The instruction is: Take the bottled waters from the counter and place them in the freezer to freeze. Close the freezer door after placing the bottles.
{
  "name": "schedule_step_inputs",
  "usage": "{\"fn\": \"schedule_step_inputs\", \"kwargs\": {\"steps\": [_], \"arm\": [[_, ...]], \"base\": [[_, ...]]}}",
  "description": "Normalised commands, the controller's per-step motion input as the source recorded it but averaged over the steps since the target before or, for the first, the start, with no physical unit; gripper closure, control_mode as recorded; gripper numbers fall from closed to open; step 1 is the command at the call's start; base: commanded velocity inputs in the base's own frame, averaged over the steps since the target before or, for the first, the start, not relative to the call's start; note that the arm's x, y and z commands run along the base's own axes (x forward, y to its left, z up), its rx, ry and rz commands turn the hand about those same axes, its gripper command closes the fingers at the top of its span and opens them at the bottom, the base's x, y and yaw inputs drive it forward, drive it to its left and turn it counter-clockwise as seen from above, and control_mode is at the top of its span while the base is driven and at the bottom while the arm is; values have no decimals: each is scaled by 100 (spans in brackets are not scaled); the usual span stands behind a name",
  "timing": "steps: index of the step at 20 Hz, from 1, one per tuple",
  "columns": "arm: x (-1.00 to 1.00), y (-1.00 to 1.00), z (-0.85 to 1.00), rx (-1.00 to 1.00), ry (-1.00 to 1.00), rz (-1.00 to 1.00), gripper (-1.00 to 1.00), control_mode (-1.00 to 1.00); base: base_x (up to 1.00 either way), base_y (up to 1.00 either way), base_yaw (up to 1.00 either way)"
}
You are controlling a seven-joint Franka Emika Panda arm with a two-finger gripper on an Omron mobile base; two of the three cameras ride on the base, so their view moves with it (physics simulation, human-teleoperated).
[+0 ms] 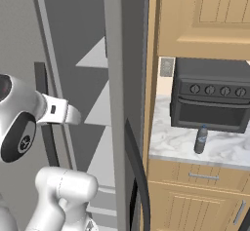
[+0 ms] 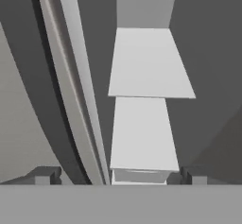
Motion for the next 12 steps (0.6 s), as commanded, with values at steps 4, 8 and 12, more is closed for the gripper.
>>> {"fn": "schedule_step_inputs", "kwargs": {"steps": [4,8,12], "arm": [[-2,17,-39,0,4,0,-100,-100],[0,0,-32,0,9,-2,-100,-100],[0,0,-38,0,16,-10,-100,-100]], "base": [[0,0,0],[0,0,0],[0,0,0]]}}
